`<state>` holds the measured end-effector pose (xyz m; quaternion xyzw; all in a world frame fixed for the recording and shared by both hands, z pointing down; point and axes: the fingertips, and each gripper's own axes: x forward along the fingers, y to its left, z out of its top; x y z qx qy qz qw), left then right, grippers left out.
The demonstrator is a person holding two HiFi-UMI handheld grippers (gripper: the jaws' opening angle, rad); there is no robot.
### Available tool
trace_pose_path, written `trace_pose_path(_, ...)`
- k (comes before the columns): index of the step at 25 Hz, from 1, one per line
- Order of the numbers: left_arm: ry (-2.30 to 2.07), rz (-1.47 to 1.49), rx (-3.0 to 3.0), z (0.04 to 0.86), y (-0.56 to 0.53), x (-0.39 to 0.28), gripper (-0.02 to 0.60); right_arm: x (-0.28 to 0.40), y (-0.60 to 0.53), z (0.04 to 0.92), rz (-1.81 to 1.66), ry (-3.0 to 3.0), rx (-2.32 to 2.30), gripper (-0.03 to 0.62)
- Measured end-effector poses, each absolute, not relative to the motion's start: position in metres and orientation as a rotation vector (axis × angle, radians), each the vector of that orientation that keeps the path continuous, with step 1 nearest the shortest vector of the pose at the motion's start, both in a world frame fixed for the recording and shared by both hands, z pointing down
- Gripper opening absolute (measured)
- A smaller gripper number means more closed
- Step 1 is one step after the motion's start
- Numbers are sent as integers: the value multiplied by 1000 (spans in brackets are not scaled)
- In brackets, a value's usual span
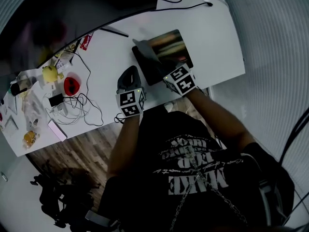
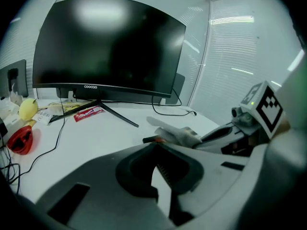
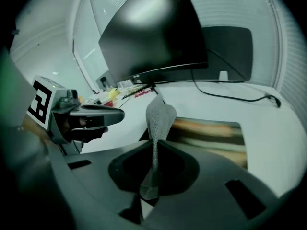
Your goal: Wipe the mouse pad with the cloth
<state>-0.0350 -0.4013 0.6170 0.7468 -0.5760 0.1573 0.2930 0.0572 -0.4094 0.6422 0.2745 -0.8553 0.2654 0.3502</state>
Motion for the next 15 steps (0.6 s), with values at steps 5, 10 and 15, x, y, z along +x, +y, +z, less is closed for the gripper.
trace_pose_path(5, -1559, 411, 1962, 619, -385, -44, 6, 21, -380, 675, 686, -2167, 573, 15)
trace_pose_path(10, -1566, 407, 1962, 617, -375, -48, 6, 68, -397, 682, 669, -2105, 682, 16)
trace_pose_path(15, -1585, 385, 1962, 616, -381, -51, 6, 167, -432, 686, 677, -1988, 902, 15)
